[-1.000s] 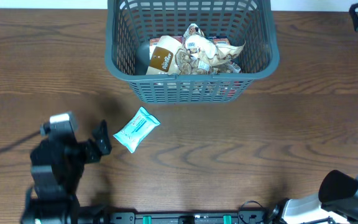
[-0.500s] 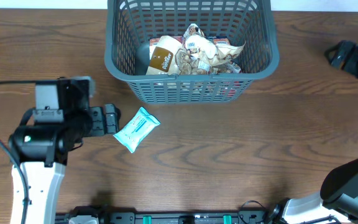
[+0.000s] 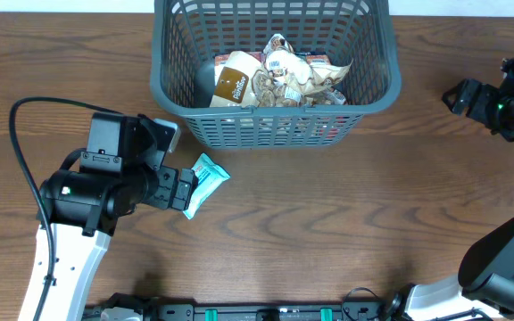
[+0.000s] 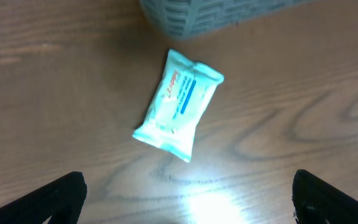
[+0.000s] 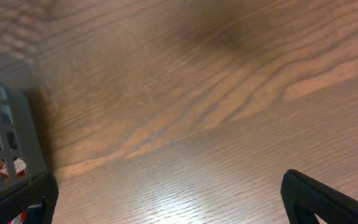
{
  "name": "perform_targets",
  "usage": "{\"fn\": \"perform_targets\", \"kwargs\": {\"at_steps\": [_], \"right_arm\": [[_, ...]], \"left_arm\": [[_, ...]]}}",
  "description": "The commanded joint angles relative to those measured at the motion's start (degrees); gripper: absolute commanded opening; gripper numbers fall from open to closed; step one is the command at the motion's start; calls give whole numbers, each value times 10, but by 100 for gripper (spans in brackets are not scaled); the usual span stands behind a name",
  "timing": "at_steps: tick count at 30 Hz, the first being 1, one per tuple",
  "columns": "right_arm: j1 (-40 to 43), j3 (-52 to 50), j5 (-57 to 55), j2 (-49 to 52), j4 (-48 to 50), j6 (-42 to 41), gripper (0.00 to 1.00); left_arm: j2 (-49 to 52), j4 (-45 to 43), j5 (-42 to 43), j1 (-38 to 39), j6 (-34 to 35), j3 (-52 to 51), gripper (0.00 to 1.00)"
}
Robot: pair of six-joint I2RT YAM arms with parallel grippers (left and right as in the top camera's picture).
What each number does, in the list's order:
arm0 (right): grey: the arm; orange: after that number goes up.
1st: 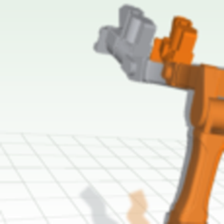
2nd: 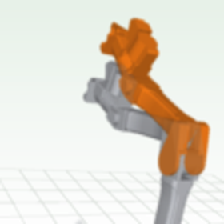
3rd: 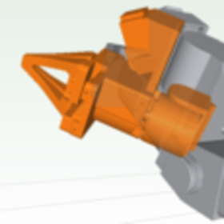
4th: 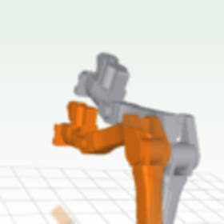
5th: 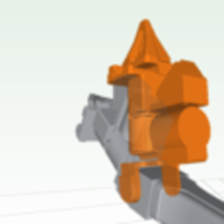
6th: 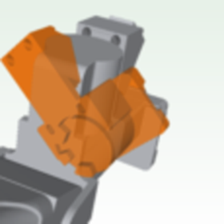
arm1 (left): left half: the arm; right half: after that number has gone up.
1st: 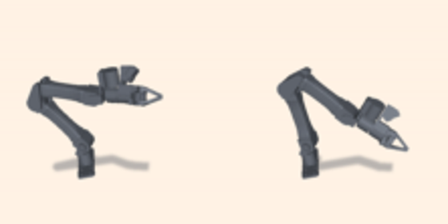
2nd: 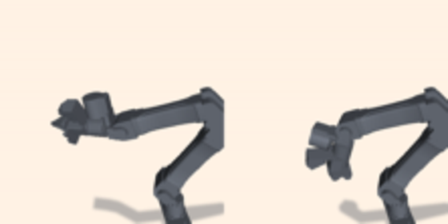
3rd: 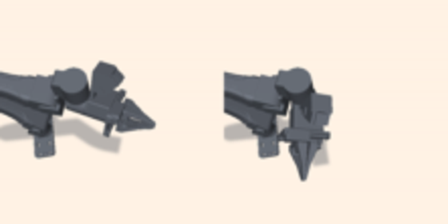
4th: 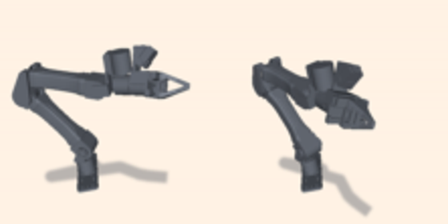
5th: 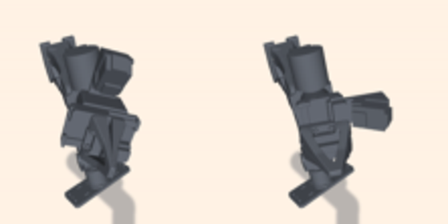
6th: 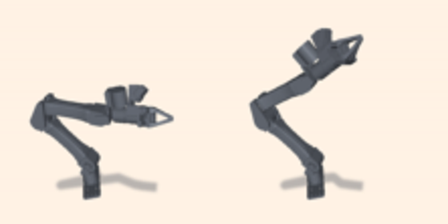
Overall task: Pack container
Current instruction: 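Move the left gripper over the blue ZAPPY wipes pack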
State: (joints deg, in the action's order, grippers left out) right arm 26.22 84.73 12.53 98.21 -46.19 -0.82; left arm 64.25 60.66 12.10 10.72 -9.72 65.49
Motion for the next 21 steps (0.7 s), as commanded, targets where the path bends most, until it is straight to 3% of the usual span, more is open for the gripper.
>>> {"fn": "perform_targets", "kwargs": {"at_steps": [1, 10, 21], "right_arm": [[-14, -3, -3, 3, 3, 10, 99], [-27, -3, -3, 3, 4, 17, 99], [-29, -3, -3, 3, 3, 17, 99]], "left_arm": [[2, 14, 5, 2, -14, 12, 99], [11, 21, 5, 2, -21, 11, 99], [115, 11, 3, 3, -51, 11, 99]]}}
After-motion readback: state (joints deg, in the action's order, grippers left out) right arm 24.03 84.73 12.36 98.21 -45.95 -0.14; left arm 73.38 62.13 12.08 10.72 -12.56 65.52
